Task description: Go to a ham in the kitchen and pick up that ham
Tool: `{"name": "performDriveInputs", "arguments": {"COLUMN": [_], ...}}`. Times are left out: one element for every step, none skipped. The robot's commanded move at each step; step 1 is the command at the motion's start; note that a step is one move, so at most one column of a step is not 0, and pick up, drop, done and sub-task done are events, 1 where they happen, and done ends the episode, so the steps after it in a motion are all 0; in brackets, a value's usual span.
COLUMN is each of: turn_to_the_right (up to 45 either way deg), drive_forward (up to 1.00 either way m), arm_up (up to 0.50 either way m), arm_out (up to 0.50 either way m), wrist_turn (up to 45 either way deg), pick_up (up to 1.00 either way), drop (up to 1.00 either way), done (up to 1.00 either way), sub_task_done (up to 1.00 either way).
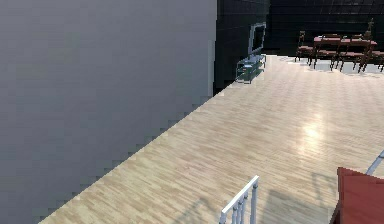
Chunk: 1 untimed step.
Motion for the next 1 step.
{"name": "performDriveInputs", "arguments": {"turn_to_the_right": [0.0], "drive_forward": [0.0], "arm_up": [0.0], "arm_out": [0.0], "wrist_turn": [0.0], "pick_up": [1.0], "drop": [0.0], "done": [0.0], "sub_task_done": [0.0]}}
